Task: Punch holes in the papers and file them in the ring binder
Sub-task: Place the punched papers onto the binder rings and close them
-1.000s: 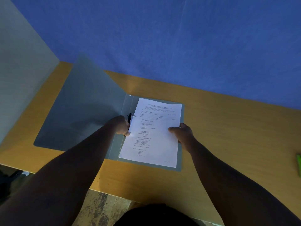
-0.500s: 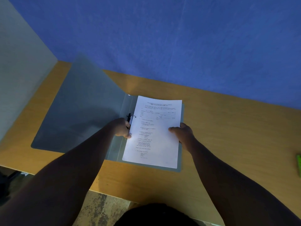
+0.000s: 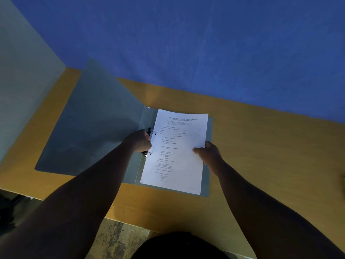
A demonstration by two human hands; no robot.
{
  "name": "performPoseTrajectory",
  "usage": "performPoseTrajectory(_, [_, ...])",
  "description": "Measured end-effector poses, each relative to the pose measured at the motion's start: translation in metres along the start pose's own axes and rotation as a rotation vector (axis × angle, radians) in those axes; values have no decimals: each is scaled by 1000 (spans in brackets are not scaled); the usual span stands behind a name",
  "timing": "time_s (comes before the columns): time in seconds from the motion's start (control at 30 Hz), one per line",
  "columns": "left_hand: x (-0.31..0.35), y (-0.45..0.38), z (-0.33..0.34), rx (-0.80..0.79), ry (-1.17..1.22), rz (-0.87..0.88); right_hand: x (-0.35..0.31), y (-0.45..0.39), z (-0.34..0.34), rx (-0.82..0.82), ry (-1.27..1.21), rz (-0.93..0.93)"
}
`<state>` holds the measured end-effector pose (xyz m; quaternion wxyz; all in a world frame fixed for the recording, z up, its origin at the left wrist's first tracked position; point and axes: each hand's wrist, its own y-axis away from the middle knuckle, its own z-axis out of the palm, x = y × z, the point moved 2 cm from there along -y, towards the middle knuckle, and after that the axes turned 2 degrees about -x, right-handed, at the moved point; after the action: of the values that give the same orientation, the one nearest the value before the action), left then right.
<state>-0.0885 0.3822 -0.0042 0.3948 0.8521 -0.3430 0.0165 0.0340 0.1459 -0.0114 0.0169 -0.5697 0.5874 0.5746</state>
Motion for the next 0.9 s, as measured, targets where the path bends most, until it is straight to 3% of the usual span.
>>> performPoseTrajectory(0.27, [-6, -1, 10, 211, 24, -30, 3, -8, 4, 28, 91, -32])
performPoseTrajectory(0.9, [-5, 1, 15, 376, 49, -88, 6, -21, 12, 306, 411, -10])
